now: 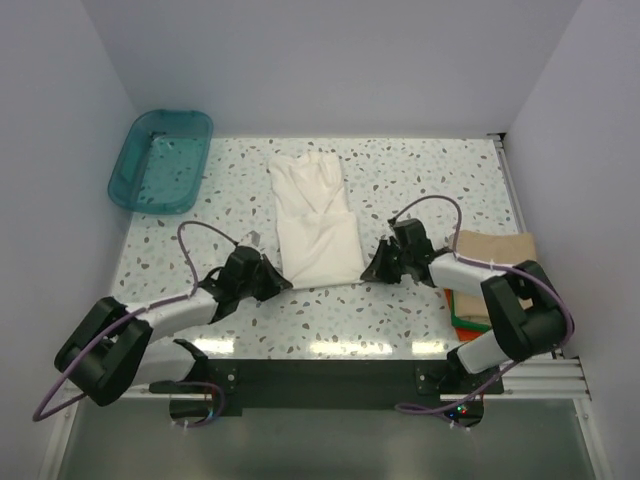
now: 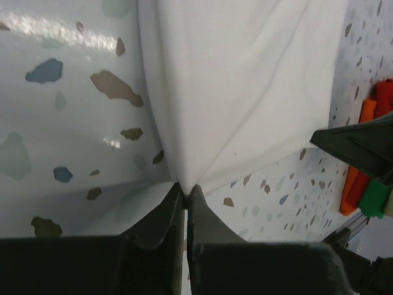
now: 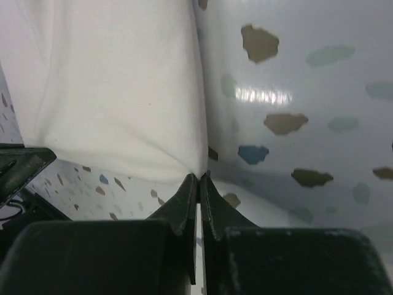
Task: Fold and stack the t-shirts
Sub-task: Fold the tshirt
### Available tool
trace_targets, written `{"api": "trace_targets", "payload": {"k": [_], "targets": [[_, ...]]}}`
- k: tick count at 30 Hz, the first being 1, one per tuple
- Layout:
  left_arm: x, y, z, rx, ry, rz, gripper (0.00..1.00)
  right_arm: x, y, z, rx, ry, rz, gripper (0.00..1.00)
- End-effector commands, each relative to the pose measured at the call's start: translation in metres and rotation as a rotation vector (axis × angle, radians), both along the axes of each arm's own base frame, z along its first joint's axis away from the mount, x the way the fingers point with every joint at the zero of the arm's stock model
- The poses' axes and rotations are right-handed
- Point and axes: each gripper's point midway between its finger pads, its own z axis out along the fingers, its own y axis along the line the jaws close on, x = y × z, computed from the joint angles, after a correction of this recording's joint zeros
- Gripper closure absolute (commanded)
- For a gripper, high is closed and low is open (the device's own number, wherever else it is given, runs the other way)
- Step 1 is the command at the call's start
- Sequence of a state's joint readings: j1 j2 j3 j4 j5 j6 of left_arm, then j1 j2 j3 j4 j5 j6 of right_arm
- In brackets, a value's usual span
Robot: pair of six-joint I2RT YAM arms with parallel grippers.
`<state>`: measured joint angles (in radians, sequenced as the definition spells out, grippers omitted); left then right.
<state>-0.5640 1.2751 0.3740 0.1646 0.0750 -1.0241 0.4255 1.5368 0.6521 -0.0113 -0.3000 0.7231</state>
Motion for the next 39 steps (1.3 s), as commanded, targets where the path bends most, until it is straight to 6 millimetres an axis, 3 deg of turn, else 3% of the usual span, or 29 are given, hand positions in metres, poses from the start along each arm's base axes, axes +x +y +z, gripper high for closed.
{"api": "trace_targets", "payload": {"k": [1, 7, 9, 10, 12, 15, 22, 29, 34, 39], "targets": [[-0.031, 0.001, -0.003, 0.024, 0.001, -0.068, 1.00, -0.027, -0.005, 0.011, 0.035, -0.018, 0.018, 1.00], [-0.076, -0.002, 0.001, -0.040, -0.015, -0.138, 1.00, -0.087, -0.021, 0.022, 0.066, -0.043, 0.031, 1.00], [-0.085, -0.003, 0.005, -0.060, -0.033, -0.162, 1.00, -0.107, -0.030, 0.013, 0.054, -0.010, 0.026, 1.00], [-0.088, -0.003, 0.006, -0.067, -0.039, -0.168, 1.00, -0.109, -0.031, 0.021, 0.074, -0.045, 0.021, 1.00], [-0.090, -0.005, 0.010, -0.084, -0.056, -0.179, 1.00, -0.118, -0.037, 0.017, 0.066, -0.032, 0.016, 1.00], [-0.095, -0.002, 0.007, -0.070, -0.043, -0.190, 1.00, -0.120, -0.039, 0.023, 0.069, -0.051, 0.012, 1.00], [-0.091, -0.008, 0.019, -0.073, -0.072, -0.213, 1.00, -0.114, -0.037, 0.029, 0.055, -0.061, 0.024, 1.00], [-0.085, -0.011, 0.032, -0.075, -0.101, -0.211, 1.00, -0.101, -0.038, 0.052, 0.028, -0.112, 0.023, 1.00], [-0.071, -0.016, 0.065, -0.084, -0.165, -0.193, 1.00, -0.088, -0.034, 0.078, 0.030, -0.154, 0.022, 1.00], [-0.043, -0.022, 0.120, -0.082, -0.271, -0.142, 1.00, -0.059, -0.030, 0.119, 0.020, -0.246, -0.004, 1.00]]}}
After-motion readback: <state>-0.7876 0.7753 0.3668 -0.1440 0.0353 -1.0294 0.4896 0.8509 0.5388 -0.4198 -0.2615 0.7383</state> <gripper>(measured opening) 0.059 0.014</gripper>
